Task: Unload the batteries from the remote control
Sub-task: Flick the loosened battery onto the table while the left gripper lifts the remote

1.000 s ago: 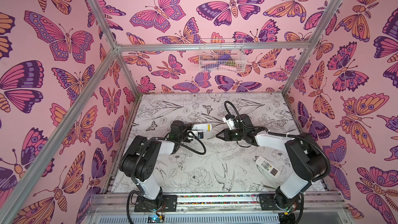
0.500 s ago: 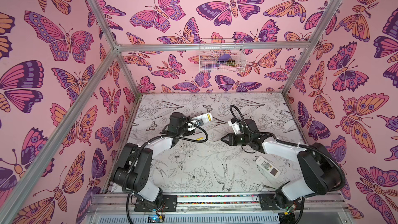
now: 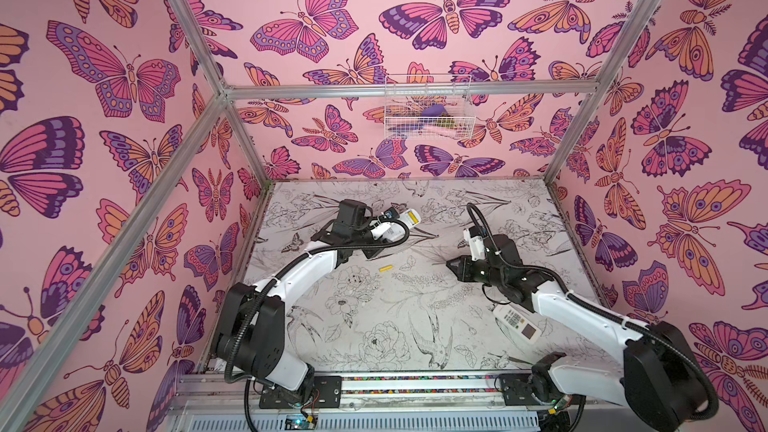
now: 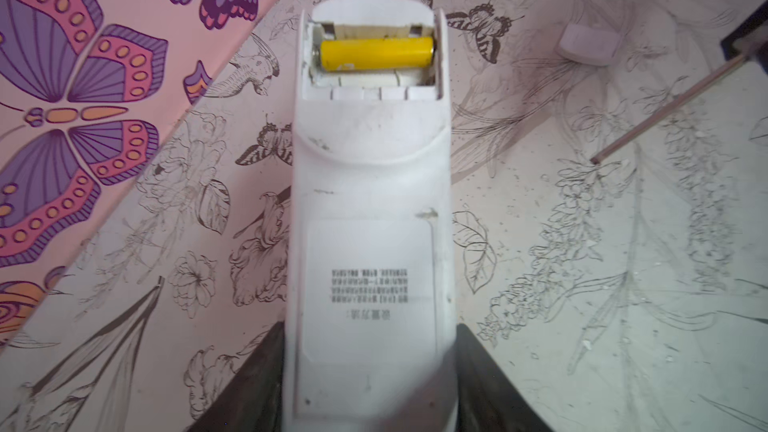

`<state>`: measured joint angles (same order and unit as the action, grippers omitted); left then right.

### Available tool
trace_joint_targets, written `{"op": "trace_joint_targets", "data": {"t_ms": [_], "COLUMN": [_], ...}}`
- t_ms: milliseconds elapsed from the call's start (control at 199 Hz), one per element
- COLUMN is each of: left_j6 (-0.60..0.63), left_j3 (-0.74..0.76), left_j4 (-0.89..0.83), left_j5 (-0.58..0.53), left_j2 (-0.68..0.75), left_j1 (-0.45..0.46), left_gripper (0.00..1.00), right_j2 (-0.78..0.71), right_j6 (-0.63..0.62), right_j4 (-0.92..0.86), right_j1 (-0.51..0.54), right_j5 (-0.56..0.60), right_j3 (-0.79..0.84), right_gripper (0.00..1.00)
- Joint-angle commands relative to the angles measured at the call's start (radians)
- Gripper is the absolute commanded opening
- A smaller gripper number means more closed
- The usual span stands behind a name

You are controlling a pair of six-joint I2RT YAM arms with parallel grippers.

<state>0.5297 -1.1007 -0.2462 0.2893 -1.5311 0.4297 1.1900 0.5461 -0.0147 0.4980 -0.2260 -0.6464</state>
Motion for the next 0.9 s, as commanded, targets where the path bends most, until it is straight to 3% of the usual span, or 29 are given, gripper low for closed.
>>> {"op": "trace_joint_targets", "data": {"t_ms": [0, 261, 471, 898], "left_j6": [-0.103, -0.357, -0.379, -0.445], "left_j3": [-0.047, -0.087, -0.067, 0.002], "left_j4": [-0.15, -0.219, -0.206, -0.123], "left_j5": [0.037, 0.089, 0.031, -0.015], "left_j2": [0.009, -0.038, -0.109, -0.171], "left_j1": [0.053, 0.153, 0.247, 0.289], "left_gripper": [0.27, 0.27, 0.29, 0.33], "right_j2": [-0.061, -0.171, -0.198, -0.275], "right_j6": [-0.021, 0.009, 0.002, 0.052], "right_j4": [-0.1, -0.132, -0.205, -0.192], "right_j1": [-0.005, -0.006, -0.006, -0.006], "right_j5": [0.108, 0.203, 0.195, 0.224], "right_j3": [0.007, 0.081, 0.081, 0.181], "right_gripper": [0.0, 0.0, 0.0, 0.0]}}
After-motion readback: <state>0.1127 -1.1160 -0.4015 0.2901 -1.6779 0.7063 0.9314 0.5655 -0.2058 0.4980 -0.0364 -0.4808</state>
